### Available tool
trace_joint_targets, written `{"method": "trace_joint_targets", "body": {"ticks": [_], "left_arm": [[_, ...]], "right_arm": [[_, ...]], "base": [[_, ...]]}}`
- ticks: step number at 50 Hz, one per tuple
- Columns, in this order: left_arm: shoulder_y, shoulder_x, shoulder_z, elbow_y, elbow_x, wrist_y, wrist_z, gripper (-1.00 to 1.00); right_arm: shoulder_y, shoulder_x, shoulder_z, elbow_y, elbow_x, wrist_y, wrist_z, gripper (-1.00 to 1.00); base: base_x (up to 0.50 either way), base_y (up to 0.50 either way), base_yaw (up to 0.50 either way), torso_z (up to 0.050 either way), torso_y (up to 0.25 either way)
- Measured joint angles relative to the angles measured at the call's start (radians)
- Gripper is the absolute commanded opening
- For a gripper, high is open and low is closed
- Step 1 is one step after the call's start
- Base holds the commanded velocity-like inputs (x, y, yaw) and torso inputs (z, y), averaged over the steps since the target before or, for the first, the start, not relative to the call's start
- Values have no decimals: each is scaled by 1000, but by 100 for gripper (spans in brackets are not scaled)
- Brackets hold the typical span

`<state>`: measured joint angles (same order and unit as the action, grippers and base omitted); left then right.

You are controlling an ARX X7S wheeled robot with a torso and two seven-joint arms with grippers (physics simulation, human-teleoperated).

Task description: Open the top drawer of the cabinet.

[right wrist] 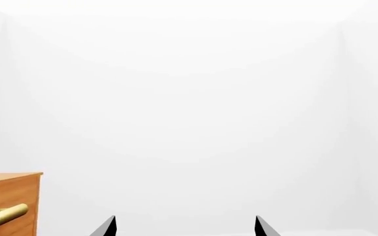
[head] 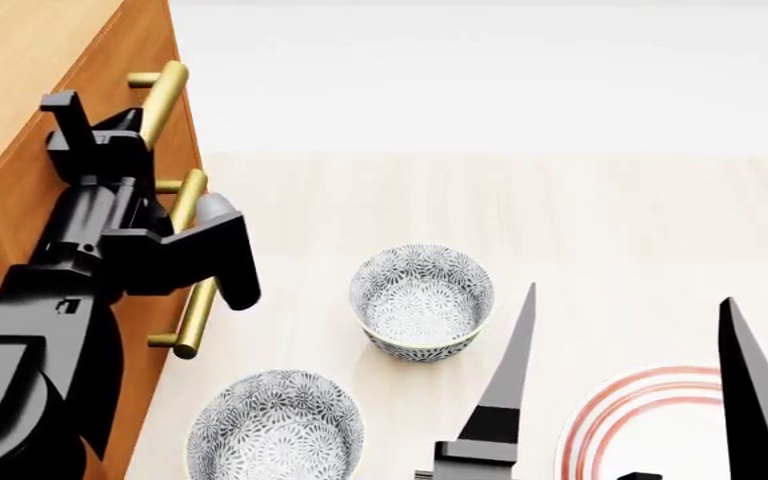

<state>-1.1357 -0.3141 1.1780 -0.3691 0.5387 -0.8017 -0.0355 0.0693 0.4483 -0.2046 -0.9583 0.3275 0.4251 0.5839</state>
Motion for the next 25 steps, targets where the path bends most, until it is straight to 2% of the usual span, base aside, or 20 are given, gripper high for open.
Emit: {"method": "trace_joint_targets", "body": {"ticks": [25], "left_arm": [[5,25,14,22,17,-17,6,-100]], "right_arm": [[0,19,5,-7,18,-7,20,100]], "base": [[-7,0,2,-1,2]]}}
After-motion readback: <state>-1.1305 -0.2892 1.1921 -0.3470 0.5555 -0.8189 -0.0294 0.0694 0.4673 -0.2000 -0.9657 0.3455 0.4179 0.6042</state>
